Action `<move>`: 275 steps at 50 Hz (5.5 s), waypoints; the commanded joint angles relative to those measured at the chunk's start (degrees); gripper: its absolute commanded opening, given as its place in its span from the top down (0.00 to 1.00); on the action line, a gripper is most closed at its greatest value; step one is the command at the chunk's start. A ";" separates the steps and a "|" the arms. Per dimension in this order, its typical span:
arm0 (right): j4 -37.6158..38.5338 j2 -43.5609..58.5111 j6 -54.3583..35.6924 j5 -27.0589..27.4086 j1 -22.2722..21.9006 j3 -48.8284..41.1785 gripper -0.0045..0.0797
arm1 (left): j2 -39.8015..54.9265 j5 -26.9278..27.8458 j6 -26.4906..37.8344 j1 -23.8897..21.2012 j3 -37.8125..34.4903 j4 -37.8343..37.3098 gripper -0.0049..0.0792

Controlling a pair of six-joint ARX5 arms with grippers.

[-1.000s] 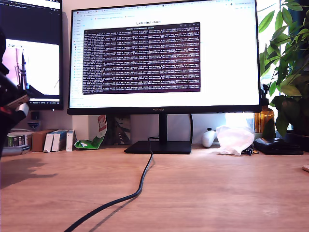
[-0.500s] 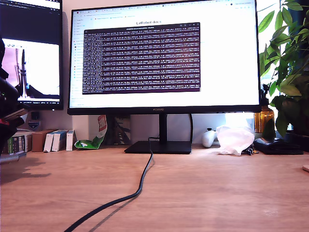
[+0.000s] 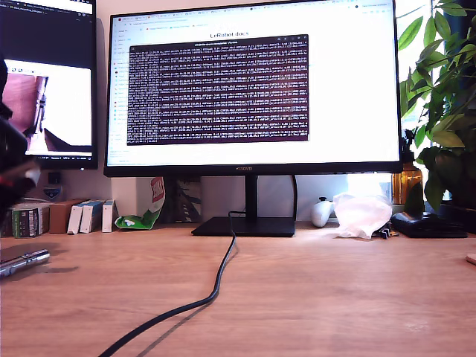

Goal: Pick the metallic laser pointer with your right arm, pass it to your left arm, then place it down to the left side of the table

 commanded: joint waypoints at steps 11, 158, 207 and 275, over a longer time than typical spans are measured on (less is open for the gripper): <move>1.05 -0.11 0.07 -1.55 -0.11 -0.35 0.96 | 0.52 0.44 -0.02 0.46 8.13 -0.04 0.78; 20.55 -8.44 13.81 15.02 -7.54 -29.55 0.94 | -71.93 -25.94 -7.17 -5.27 -70.73 90.42 0.96; 19.80 -9.94 4.85 -9.11 -13.07 -29.44 0.93 | -86.71 -16.72 -7.98 -10.58 -79.89 86.73 0.96; 5.99 -16.33 8.70 -28.06 -19.87 -29.44 0.93 | -116.34 -24.20 -10.01 -15.23 -85.61 66.42 0.96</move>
